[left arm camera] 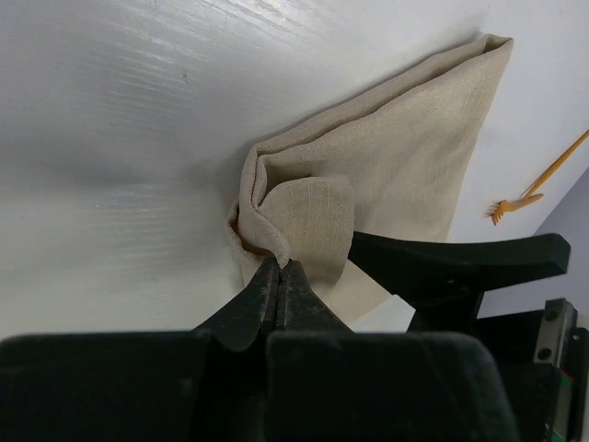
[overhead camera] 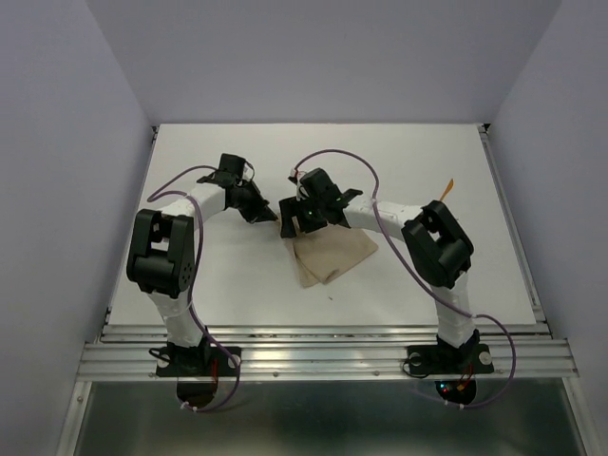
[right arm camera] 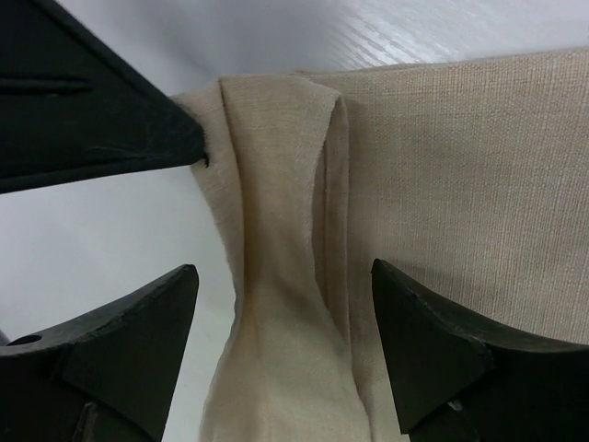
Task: Fold the napkin into a case and place the utensils inside
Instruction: Fold the lower triangle-folded napkin at the center of the board.
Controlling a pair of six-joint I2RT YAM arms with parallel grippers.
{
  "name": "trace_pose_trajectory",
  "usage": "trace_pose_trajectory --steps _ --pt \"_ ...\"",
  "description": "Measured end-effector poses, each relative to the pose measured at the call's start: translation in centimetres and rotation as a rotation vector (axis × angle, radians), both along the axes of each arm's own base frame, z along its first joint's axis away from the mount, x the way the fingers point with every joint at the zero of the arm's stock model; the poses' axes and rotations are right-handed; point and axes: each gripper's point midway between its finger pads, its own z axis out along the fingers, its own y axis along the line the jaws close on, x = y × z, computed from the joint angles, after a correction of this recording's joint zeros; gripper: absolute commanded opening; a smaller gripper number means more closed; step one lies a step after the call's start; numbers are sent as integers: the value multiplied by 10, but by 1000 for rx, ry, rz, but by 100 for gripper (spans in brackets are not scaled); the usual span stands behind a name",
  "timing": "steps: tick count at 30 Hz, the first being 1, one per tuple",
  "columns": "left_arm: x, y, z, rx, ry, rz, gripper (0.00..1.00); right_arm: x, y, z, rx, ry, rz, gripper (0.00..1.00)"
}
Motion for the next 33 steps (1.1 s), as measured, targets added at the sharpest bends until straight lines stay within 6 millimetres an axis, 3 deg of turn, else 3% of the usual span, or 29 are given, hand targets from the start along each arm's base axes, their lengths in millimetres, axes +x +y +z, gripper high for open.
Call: trace_pose_trajectory --steps 6,12,23,28,33 --pt "1 0 0 1 5 13 0 2 2 -13 -24 13 18 78" --pt "1 -2 1 0 10 22 0 1 5 -10 -11 13 45 59" --pt "1 -3 1 -3 19 43 0 -3 13 -9 22 37 74 56" --pt "1 -3 0 -3 23 50 0 -1 16 -15 22 51 66 35" --pt "2 -3 0 -3 26 59 0 -1 17 -19 25 72 47 23"
